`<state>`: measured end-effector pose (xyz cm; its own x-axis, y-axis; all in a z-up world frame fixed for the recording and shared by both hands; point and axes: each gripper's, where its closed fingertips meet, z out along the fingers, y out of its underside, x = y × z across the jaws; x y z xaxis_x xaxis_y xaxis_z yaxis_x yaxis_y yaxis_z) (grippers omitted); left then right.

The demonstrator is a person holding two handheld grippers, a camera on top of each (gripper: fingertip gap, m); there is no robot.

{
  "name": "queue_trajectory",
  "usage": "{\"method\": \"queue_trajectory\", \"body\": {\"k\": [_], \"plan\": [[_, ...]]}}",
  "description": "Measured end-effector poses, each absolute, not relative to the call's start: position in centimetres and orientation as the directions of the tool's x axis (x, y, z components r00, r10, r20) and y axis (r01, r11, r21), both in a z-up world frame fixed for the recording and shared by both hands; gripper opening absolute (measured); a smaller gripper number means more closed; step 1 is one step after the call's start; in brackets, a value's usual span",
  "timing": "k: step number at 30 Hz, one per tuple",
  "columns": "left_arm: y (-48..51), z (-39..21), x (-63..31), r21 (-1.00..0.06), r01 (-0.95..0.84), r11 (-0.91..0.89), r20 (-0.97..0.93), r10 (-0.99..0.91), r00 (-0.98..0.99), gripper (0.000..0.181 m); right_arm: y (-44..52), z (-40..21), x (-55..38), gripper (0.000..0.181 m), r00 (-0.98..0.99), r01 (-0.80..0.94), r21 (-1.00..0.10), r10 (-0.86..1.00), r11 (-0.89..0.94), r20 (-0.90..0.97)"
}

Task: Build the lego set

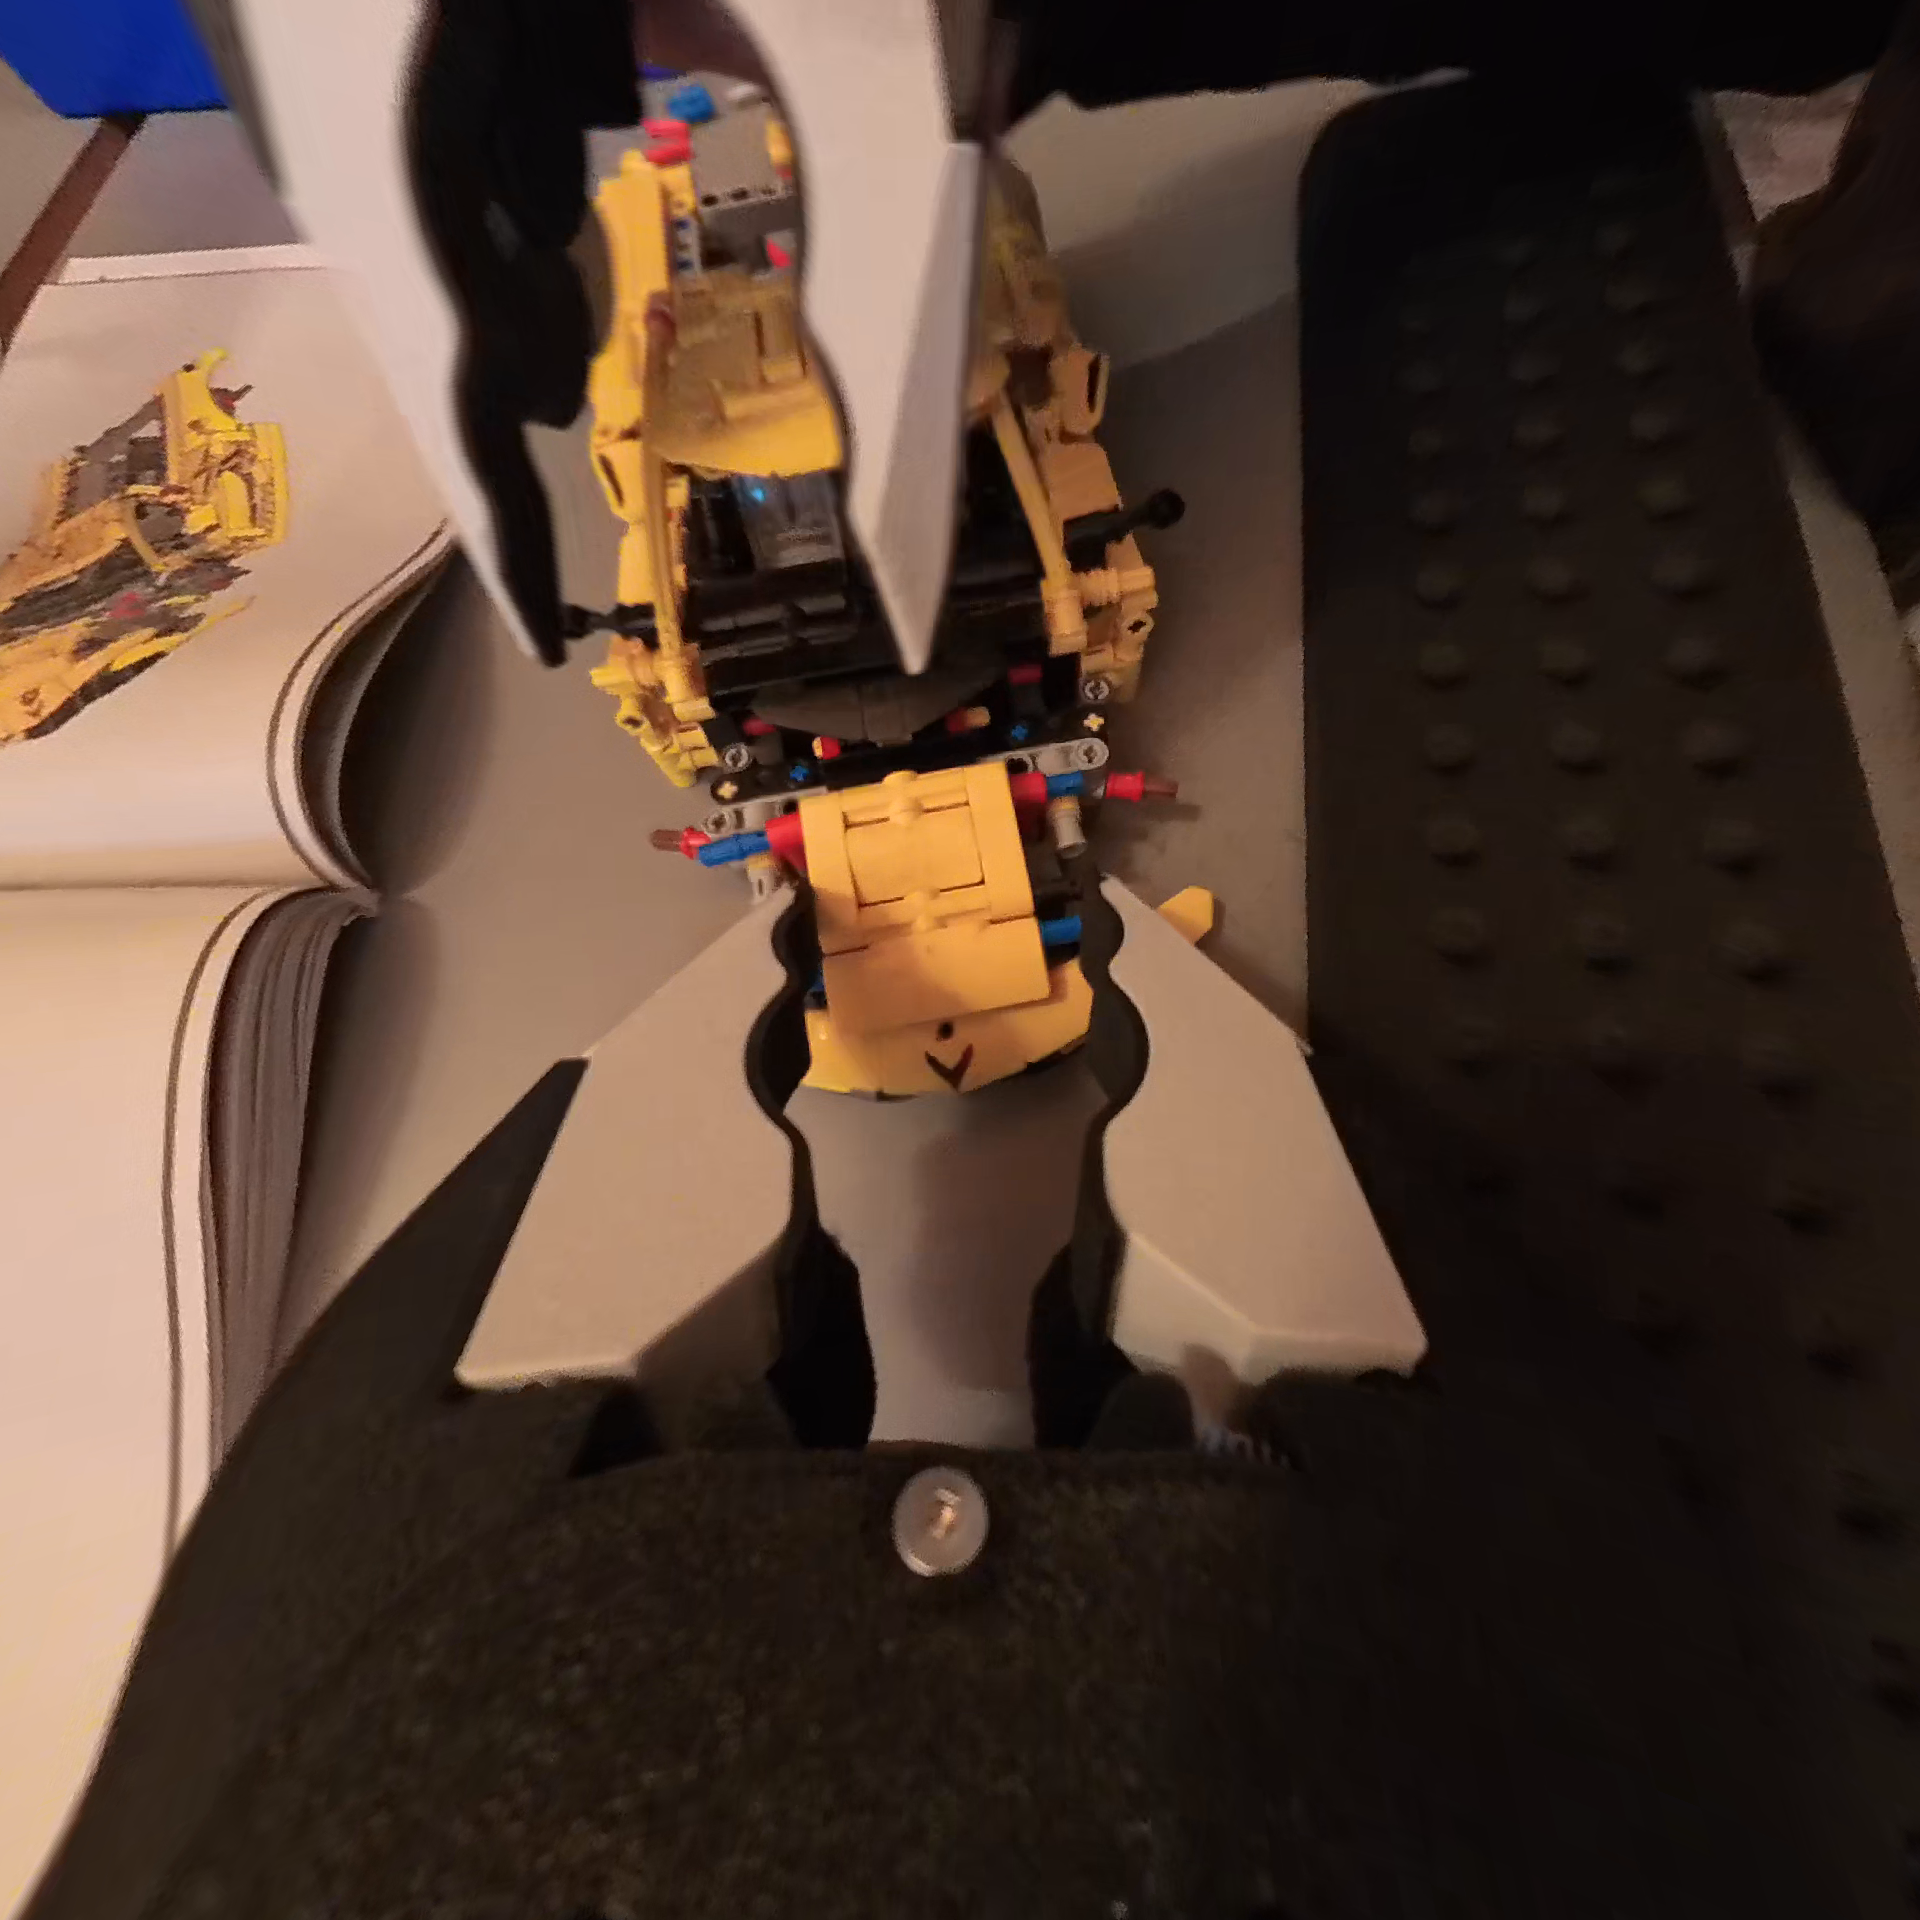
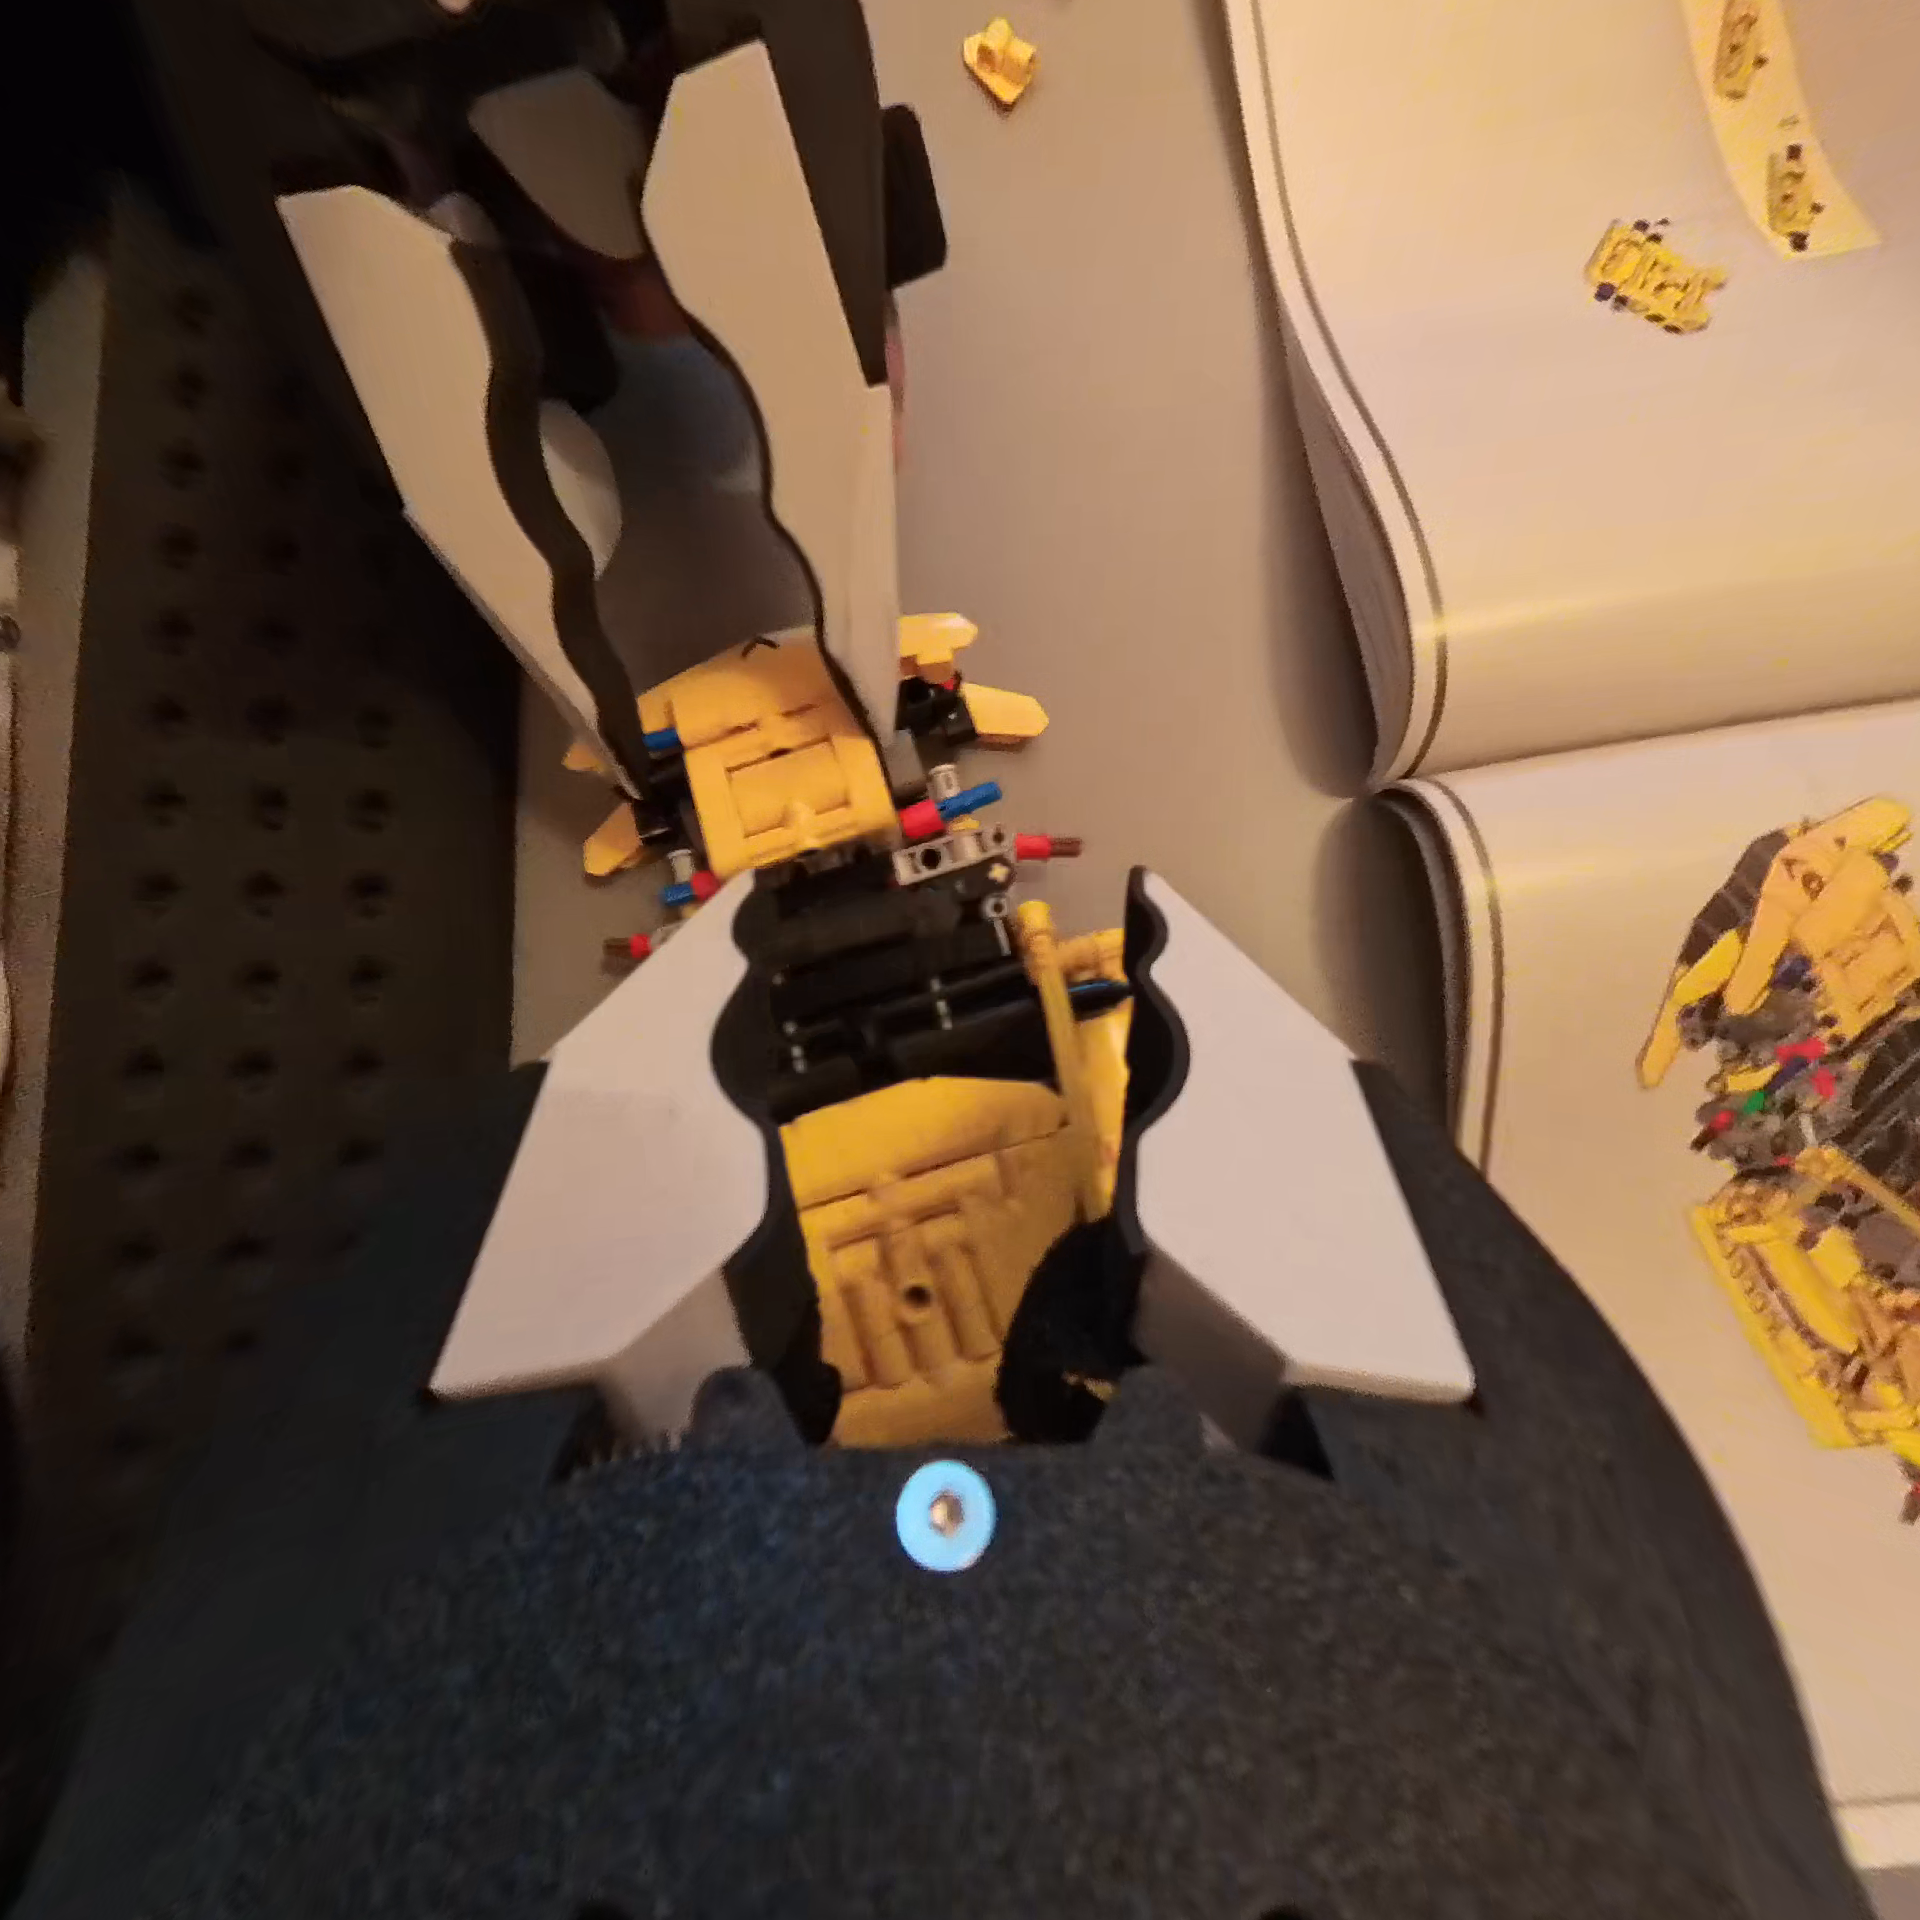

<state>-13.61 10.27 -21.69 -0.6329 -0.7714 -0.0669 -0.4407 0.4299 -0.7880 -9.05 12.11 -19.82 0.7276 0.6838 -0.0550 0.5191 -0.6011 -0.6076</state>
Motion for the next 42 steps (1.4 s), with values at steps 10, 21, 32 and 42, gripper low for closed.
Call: {"method": "queue_trajectory", "body": {"k": [10,21,32,42], "plan": [[9.6,-21.7,-13.1,-0.789,-0.469,0.397,0.002,-0.762,-0.648,0.051,12.8,-19.3,-8.7,0.066,0.715,0.416,-0.683,0.680,-0.600,-0.163],[12.8,-19.6,-10.8,-0.816,-0.578,0.004,0.384,-0.743,-0.548,0.056,7.5,-17.0,-12.0,0.046,0.868,0.139,-0.755,0.446,-0.641,-0.218],[11.6,-21.8,-12.2,-0.788,-0.607,0.107,0.347,-0.737,-0.580,0.050,1.2,-20.8,-11.1,0.048,0.943,-0.219,-0.708,0.041,-0.672,-0.330],[12.6,-19.8,-11.5,-0.825,-0.554,0.110,0.270,-0.785,-0.557,0.040,-3.3,-21.8,-3.3,0.061,0.897,-0.425,-0.707,-0.367,-0.566,-0.246]]}}
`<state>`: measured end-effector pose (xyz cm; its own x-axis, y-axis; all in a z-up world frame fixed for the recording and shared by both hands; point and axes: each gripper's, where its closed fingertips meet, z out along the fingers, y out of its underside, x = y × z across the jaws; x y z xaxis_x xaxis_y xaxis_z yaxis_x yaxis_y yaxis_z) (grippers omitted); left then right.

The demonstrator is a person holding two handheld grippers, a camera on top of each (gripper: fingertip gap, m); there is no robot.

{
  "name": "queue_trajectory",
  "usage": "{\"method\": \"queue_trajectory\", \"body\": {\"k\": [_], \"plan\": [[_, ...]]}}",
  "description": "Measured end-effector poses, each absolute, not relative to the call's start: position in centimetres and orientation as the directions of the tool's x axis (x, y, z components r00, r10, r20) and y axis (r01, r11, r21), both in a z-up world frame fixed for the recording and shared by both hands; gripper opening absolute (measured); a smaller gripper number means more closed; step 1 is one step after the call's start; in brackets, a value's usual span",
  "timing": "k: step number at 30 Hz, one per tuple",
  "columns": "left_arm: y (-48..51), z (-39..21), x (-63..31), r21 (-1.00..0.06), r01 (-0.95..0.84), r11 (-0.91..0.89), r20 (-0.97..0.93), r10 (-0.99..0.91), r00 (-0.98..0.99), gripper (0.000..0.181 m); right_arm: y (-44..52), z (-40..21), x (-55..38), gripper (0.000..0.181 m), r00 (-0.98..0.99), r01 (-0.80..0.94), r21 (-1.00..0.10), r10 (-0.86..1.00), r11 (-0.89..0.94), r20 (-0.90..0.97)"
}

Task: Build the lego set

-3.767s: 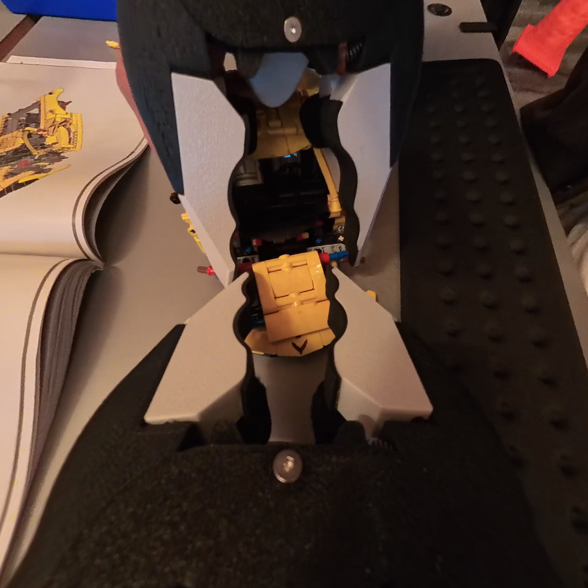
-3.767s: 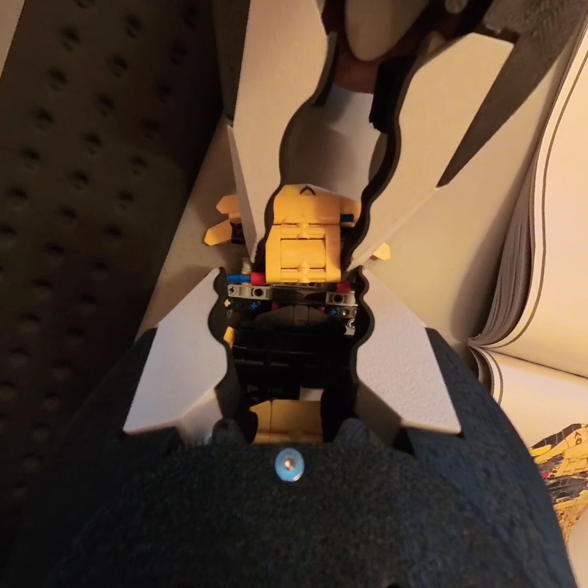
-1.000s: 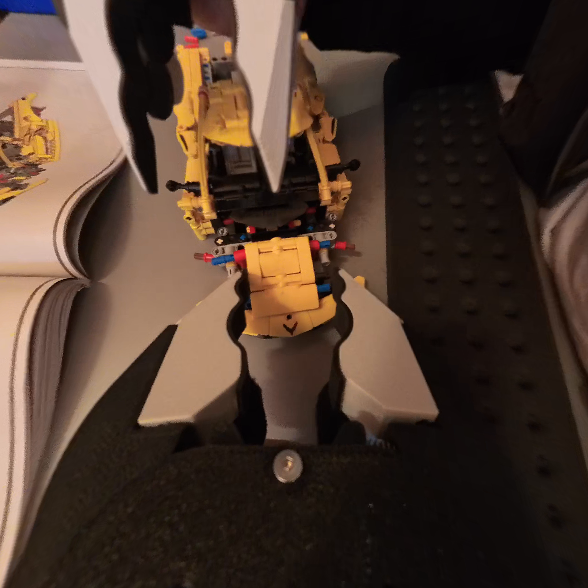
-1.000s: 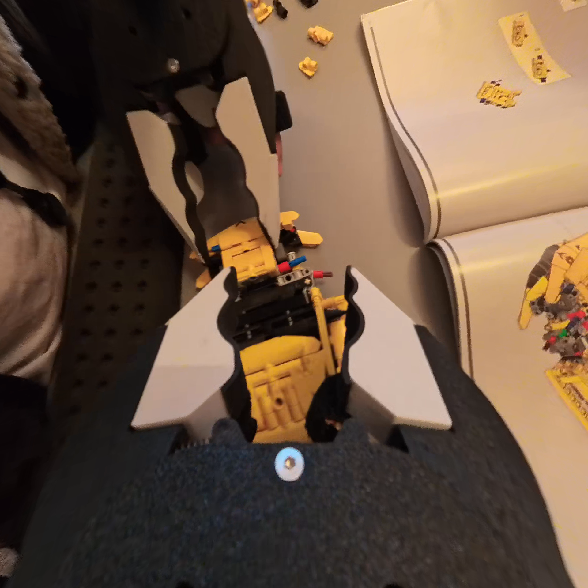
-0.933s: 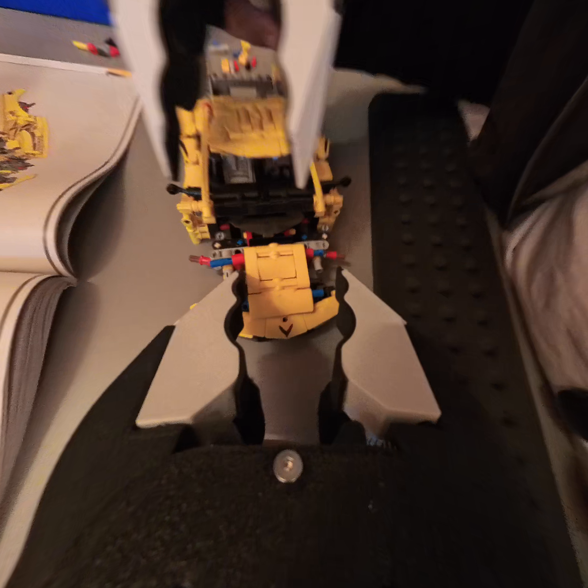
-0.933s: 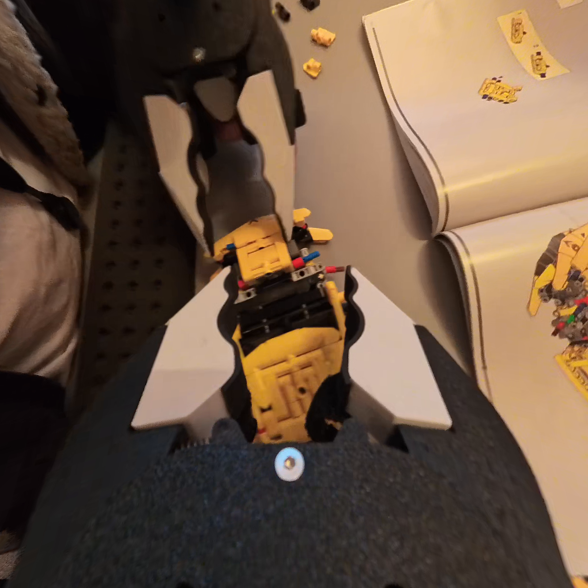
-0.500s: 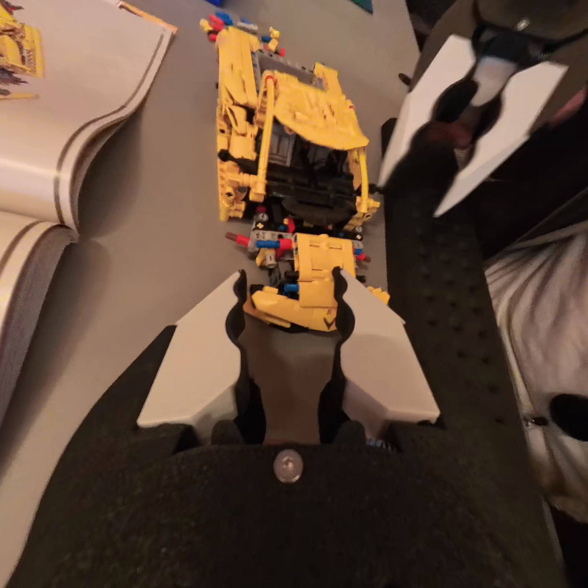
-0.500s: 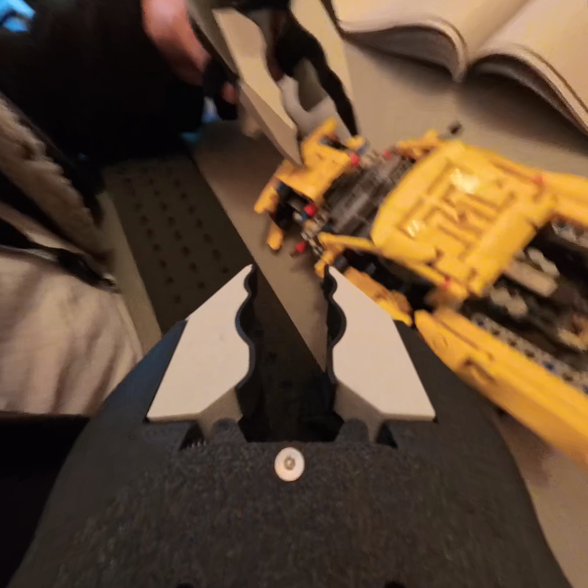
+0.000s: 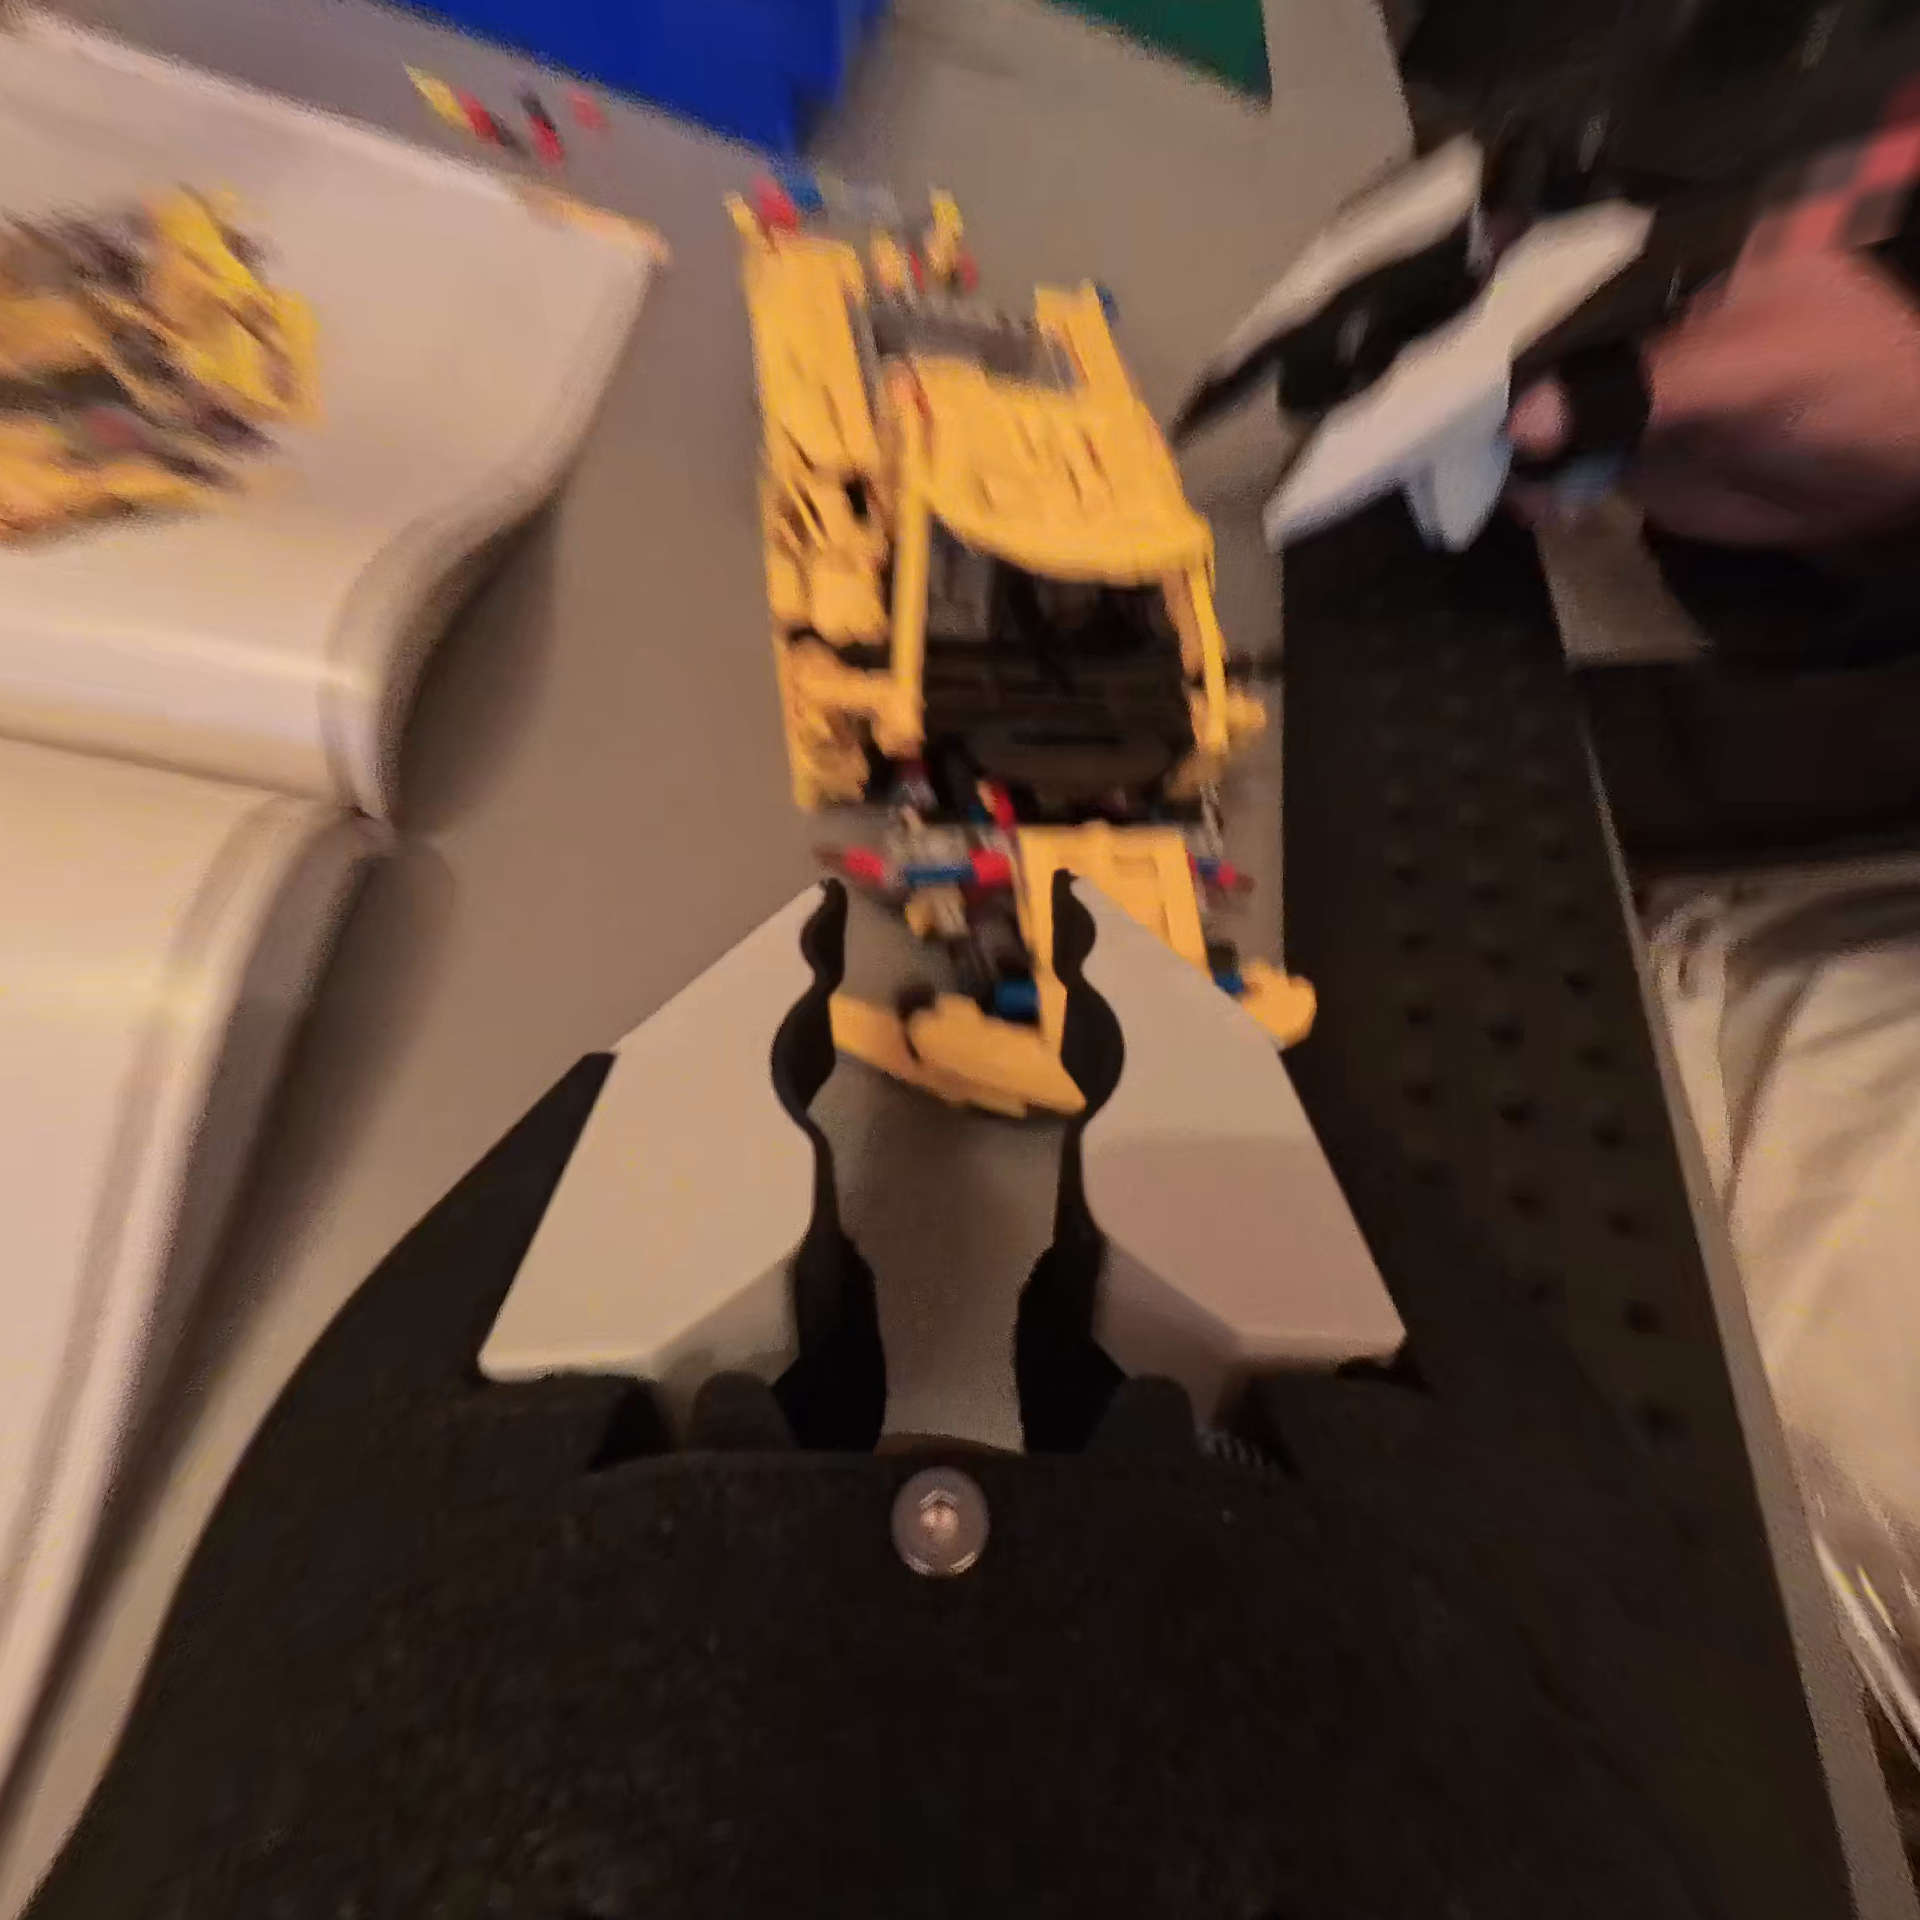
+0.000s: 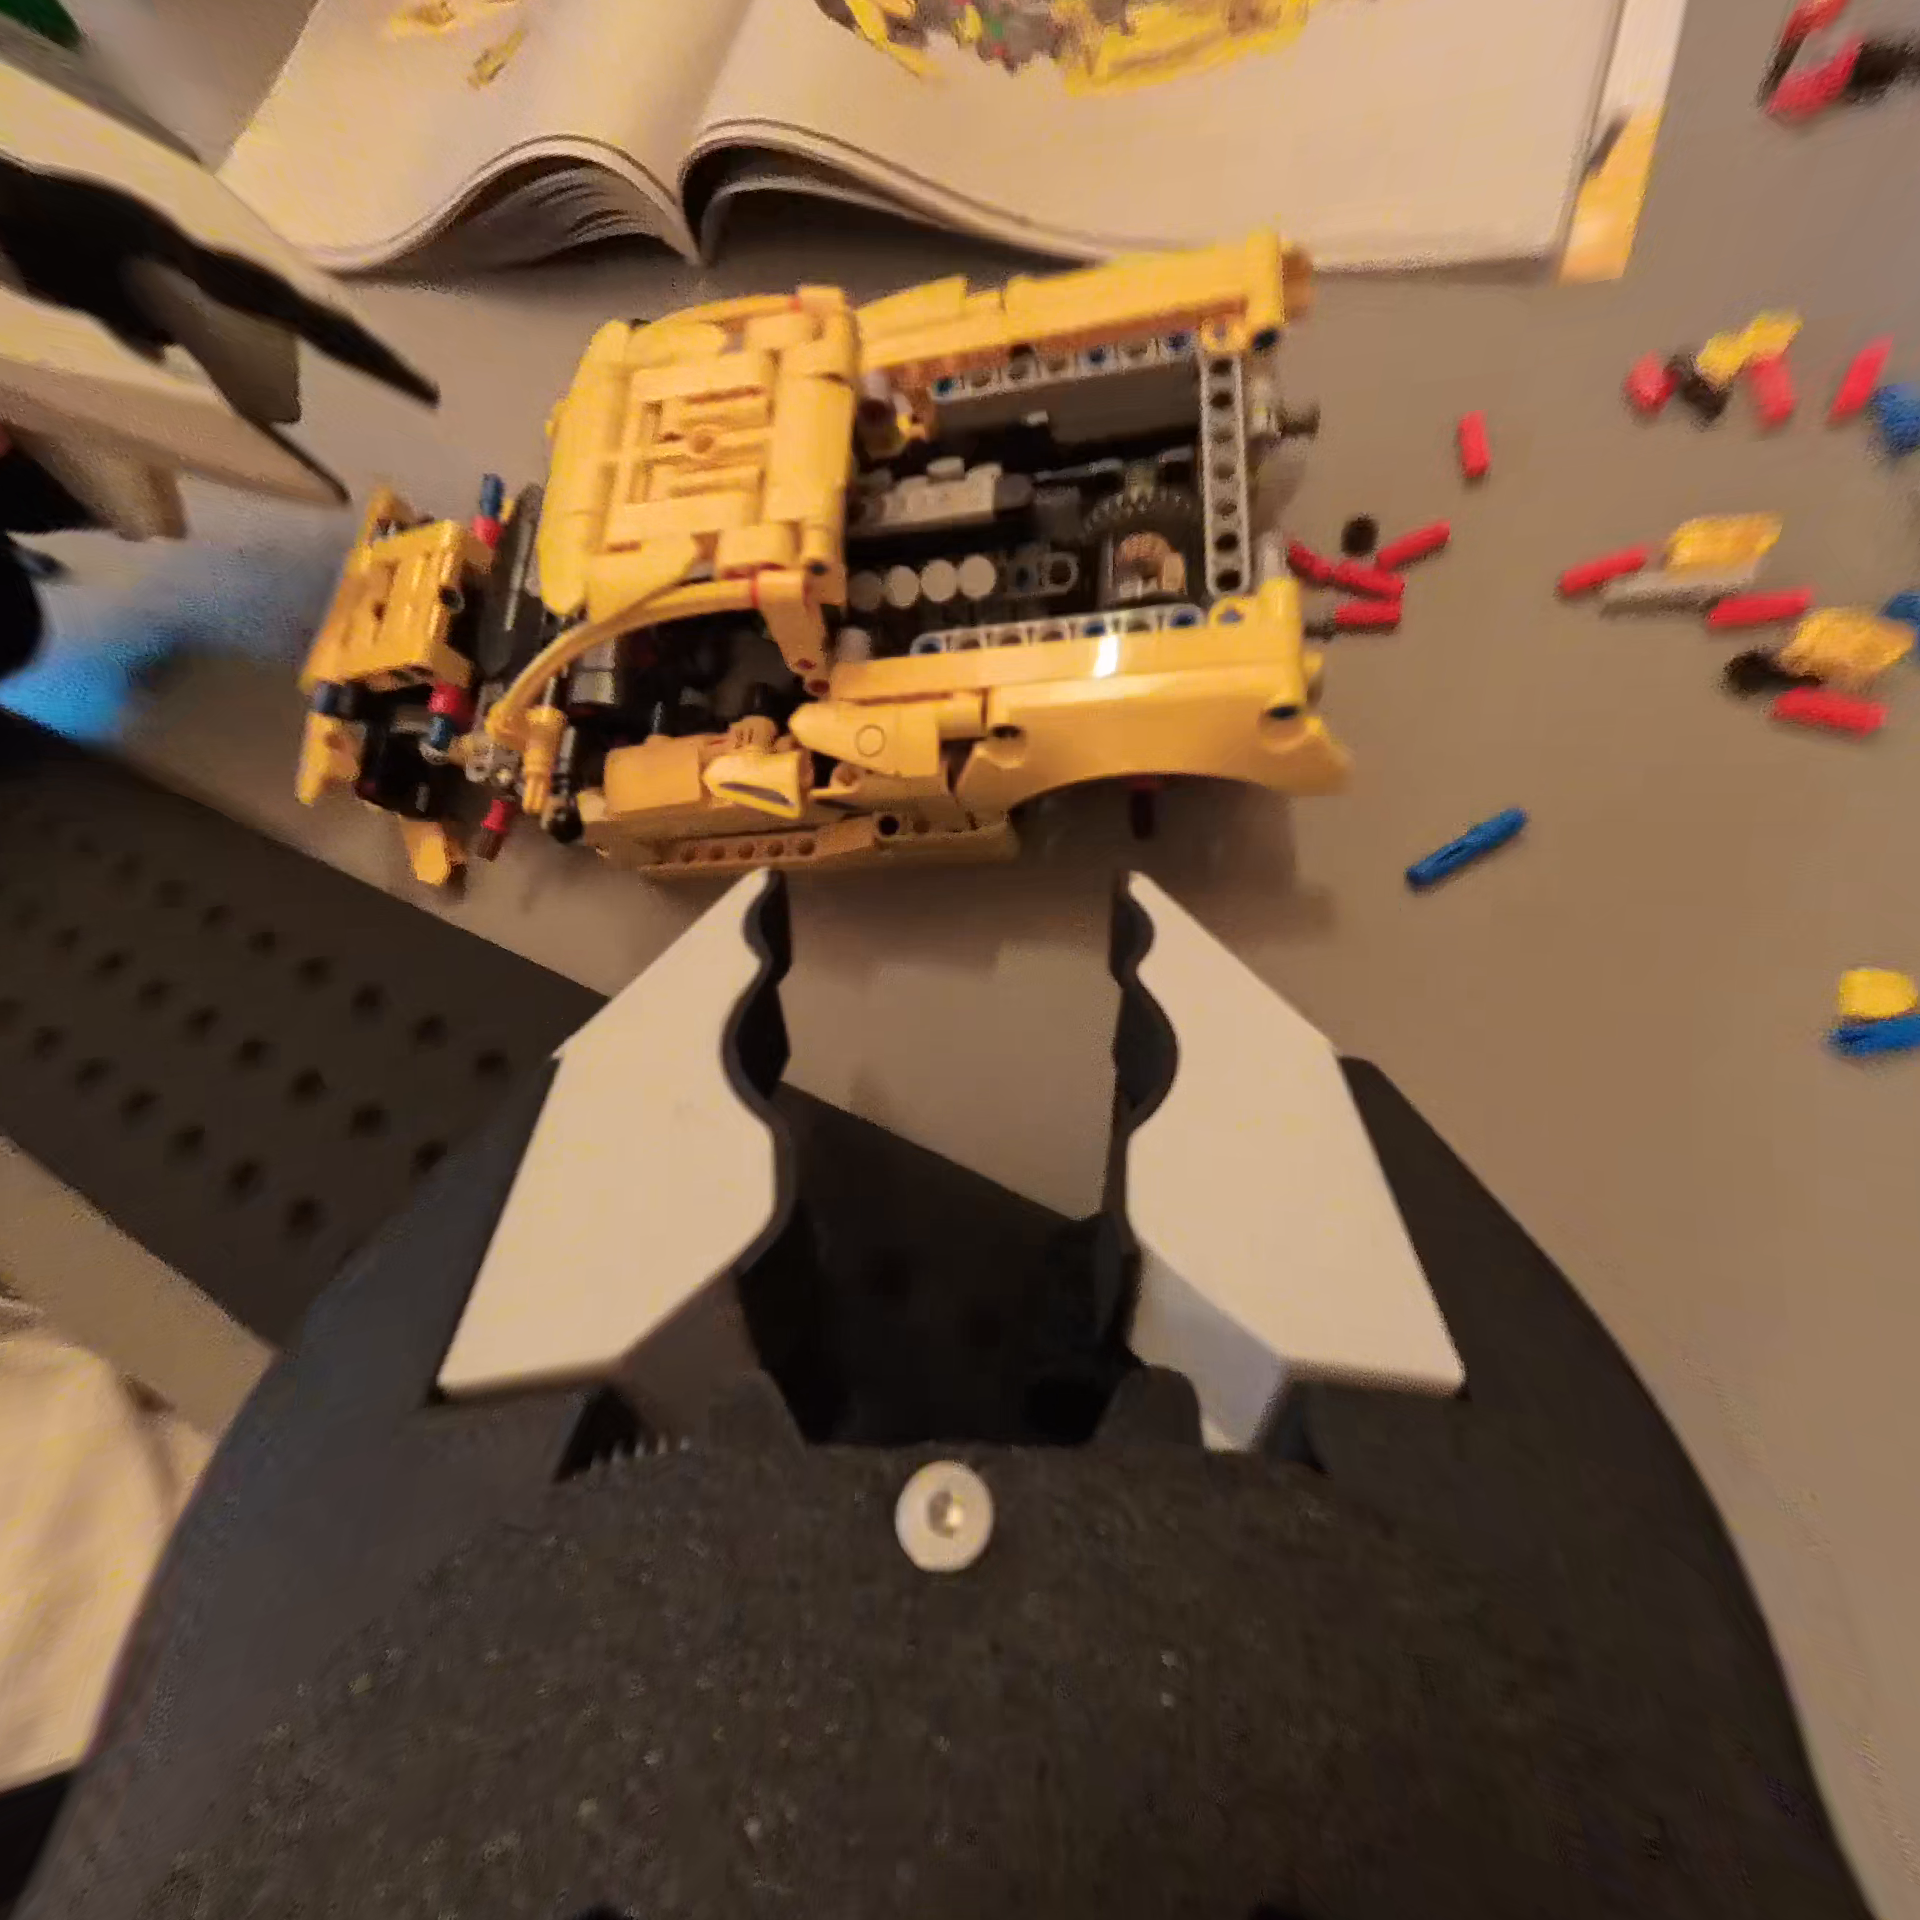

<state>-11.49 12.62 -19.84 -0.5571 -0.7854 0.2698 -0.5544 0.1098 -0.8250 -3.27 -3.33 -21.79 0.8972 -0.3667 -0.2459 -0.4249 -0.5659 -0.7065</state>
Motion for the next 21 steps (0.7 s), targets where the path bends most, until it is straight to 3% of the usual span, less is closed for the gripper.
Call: {"method": "queue_trajectory", "body": {"k": [2,3,4,8,10,12,15,16,17,21], "plan": [[13.1,-17.6,-8.9,-0.839,-0.544,-0.002,0.358,-0.754,-0.551,0.042,-2.3,-22.4,-4.2,0.076,0.842,-0.539,-0.643,-0.342,-0.544,-0.417],[12.6,-17.4,-8.0,-0.815,-0.579,-0.007,0.414,-0.706,-0.574,0.053,-1.5,-22.6,-4.7,0.084,0.825,-0.563,-0.621,-0.320,-0.546,-0.466],[11.7,-17.8,-7.5,-0.784,-0.621,0.028,0.457,-0.650,-0.607,0.066,-0.8,-22.7,-5.2,0.090,0.827,-0.557,-0.616,-0.300,-0.557,-0.476],[11.6,-22.6,-5.8,-0.655,-0.727,0.206,0.488,-0.620,-0.615,0.074,-0.3,-23.7,-6.1,0.119,0.876,-0.482,-0.617,-0.338,-0.621,-0.344],[10.1,-22.0,-6.0,-0.662,-0.736,0.141,0.587,-0.514,-0.625,0.080,0.4,-23.5,-6.4,0.127,0.869,-0.496,-0.629,-0.344,-0.599,-0.357],[8.6,-21.8,-6.4,-0.661,-0.741,0.123,0.627,-0.453,-0.634,0.082,1.4,-23.3,-6.5,0.127,0.857,-0.515,-0.632,-0.333,-0.580,-0.393],[8.2,-22.0,-6.1,-0.682,-0.719,0.134,0.573,-0.513,-0.639,0.081,2.4,-22.7,-6.3,0.133,0.823,-0.567,-0.623,-0.337,-0.539,-0.457],[8.0,-21.3,-6.4,-0.689,-0.713,0.127,0.575,-0.503,-0.645,0.067,2.8,-22.2,-6.4,0.128,0.815,-0.577,-0.633,-0.316,-0.515,-0.485],[8.1,-20.9,-6.5,-0.683,-0.720,0.127,0.566,-0.531,-0.631,0.069,3.2,-21.6,-6.6,0.125,0.803,-0.593,-0.647,-0.298,-0.480,-0.515],[9.1,-20.3,-7.5,-0.709,-0.694,0.125,0.483,-0.630,-0.608,0.074,4.9,-20.2,-6.9,0.130,0.859,-0.512,-0.722,-0.246,-0.466,-0.450]]}}
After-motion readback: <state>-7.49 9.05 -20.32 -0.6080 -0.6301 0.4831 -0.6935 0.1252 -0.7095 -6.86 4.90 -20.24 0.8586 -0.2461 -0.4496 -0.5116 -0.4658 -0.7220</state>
